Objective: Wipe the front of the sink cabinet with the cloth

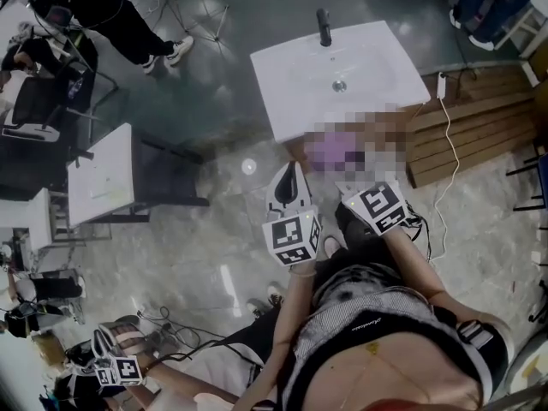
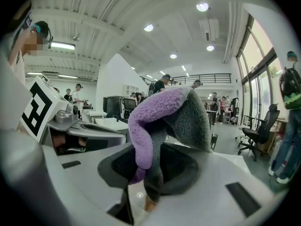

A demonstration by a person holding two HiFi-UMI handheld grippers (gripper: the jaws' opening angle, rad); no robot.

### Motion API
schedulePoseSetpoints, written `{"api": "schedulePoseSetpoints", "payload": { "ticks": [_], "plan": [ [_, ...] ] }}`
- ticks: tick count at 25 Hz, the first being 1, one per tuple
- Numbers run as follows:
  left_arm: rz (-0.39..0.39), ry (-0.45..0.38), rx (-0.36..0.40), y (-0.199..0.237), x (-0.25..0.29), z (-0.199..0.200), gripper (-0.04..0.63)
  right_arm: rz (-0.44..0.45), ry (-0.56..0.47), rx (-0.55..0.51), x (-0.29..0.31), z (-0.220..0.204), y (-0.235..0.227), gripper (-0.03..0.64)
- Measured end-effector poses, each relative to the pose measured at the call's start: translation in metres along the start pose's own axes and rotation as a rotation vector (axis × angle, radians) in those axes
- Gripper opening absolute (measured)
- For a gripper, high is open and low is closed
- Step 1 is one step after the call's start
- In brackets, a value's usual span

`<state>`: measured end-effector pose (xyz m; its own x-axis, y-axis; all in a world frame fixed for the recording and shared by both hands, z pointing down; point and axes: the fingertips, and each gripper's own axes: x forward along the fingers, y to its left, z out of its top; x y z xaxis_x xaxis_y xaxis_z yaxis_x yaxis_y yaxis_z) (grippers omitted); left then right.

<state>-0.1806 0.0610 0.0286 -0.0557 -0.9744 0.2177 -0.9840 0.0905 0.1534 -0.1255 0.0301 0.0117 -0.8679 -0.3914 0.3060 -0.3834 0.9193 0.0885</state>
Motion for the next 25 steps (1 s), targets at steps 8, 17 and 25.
{"api": "schedulePoseSetpoints", "payload": {
  "ticks": [8, 17, 25],
  "plan": [
    [0.049, 0.029, -0.019, 0.029, 0.054, 0.001, 0.0, 0.049, 0.034, -0.007, 0.051, -0.005, -0.035, 0.156],
    [0.072, 0.072, -0.023, 0.049, 0.082, -0.012, 0.0, 0.073, 0.067, -0.045, 0.079, -0.017, -0.055, 0.156],
    [0.067, 0.112, -0.025, 0.059, 0.108, -0.04, 0.0, 0.118, 0.105, -0.013, 0.109, -0.047, -0.057, 0.156]
  ]
}}
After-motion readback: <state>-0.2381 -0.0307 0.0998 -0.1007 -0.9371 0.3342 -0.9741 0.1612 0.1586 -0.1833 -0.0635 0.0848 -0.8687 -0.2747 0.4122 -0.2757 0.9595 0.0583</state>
